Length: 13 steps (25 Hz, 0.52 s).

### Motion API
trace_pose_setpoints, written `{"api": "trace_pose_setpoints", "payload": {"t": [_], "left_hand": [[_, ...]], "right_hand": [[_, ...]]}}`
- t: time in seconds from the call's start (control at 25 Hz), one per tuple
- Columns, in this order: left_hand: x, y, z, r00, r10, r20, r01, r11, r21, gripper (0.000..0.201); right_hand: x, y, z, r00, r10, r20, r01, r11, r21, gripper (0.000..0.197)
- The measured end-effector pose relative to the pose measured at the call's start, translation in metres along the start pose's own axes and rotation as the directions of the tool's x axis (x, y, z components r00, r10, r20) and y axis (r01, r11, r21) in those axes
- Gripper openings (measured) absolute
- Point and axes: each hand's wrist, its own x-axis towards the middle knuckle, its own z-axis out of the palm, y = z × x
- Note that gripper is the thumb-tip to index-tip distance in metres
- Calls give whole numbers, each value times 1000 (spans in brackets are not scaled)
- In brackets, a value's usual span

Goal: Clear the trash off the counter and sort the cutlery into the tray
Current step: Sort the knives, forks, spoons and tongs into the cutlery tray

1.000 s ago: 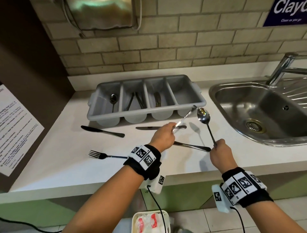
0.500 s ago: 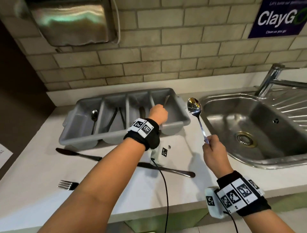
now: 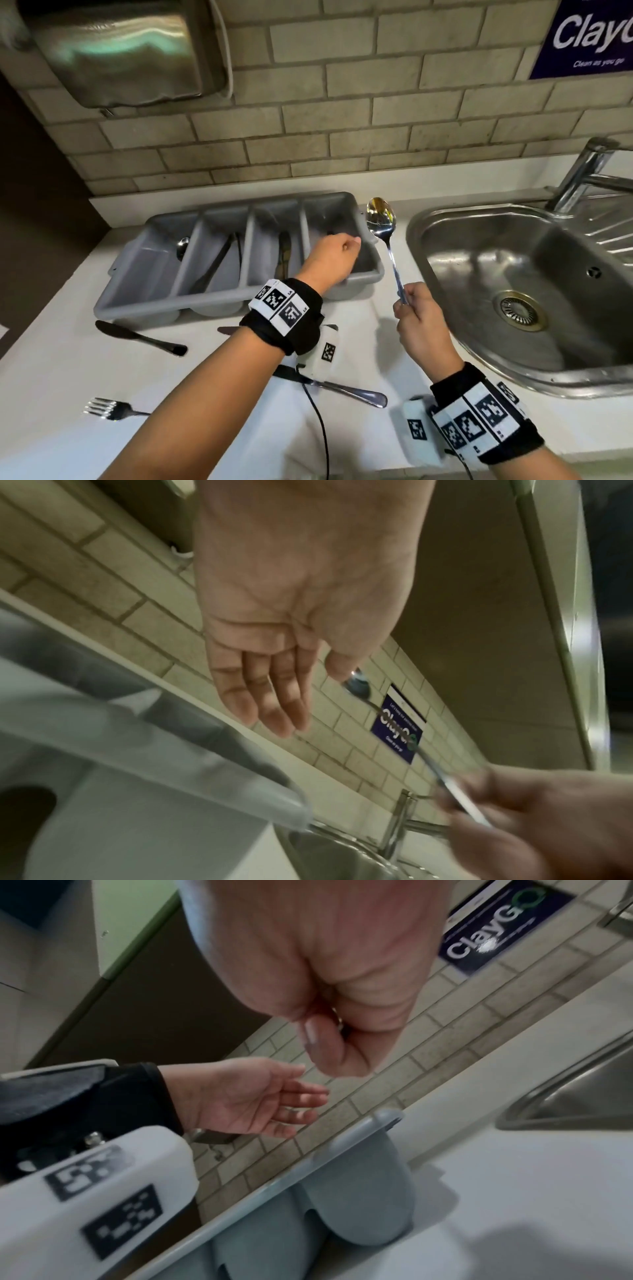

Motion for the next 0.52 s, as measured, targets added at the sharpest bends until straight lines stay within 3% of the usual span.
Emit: {"api": "trace_pose_setpoints", "payload": {"t": [0.12,0.2,0.28,0.36,0.52], "left_hand": [[-21,1,8,984,-2,175,46,968,-246,29],[-26,-5,7,981,-9,191,81,924,-373,16],[-26,-15,-1,991,-26,132,88,867,-491,28],[-27,-25,-18,999,-46,20,49,828,-559,33],[-35,-55,-70,968,-114,-222,-26,839,-543,30]], "right_hand": [[1,-7,22,992,-80,100,79,997,23,15],[1,-16,37,977,-130,168,123,991,54,27],[1,-25,51,962,-175,212,169,985,45,38],[2,-33,62,939,-245,241,257,966,-18,32],[5,-40,79,907,-265,327,308,948,-86,22]]}}
